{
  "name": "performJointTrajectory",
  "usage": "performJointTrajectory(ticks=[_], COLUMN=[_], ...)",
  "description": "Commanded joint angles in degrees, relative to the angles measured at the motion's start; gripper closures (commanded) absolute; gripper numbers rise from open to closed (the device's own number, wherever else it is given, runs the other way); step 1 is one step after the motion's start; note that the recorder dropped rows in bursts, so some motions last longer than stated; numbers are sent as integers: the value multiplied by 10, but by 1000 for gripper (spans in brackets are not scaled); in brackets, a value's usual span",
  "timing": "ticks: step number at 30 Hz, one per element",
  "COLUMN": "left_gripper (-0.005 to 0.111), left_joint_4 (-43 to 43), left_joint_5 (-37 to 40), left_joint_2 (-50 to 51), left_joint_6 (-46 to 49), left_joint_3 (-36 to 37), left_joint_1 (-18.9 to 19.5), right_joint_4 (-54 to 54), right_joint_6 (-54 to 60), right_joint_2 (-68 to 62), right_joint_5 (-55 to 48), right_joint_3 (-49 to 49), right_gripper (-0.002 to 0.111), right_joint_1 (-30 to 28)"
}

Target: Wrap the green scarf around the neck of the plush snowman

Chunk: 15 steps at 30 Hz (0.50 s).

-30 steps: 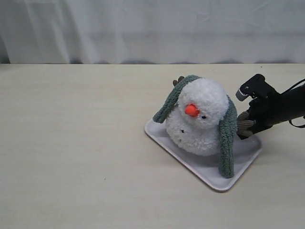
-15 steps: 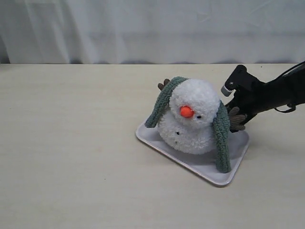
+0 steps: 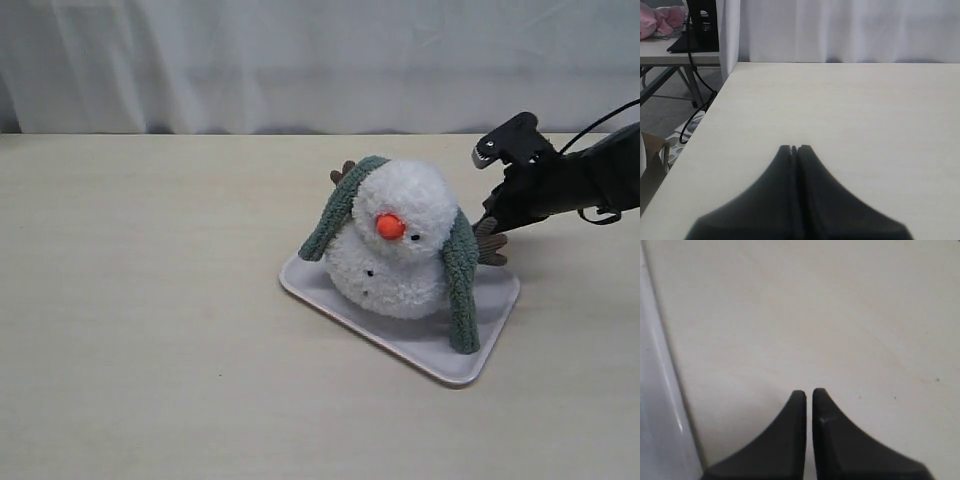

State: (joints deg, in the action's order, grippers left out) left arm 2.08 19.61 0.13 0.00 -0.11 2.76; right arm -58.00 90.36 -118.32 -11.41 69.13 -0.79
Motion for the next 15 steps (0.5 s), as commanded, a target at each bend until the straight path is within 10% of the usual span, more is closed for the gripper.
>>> performJointTrajectory(ticks=[1,15], left_gripper=[107,107], left_joint_4=[2,2], left_joint_5=[-7,-7], left_joint_2=[-1,-1], left_joint_6=[0,0], left_joint_3=[1,1], left_joint_1=[-3,-3], right_joint_4=[-3,133], right_joint_6=[-133,-540], right_joint_2=[11,28], right_joint_5=[-4,-328], right_joint_3=[2,50], right_gripper=[104,86], right_joint_1=[-29,-131])
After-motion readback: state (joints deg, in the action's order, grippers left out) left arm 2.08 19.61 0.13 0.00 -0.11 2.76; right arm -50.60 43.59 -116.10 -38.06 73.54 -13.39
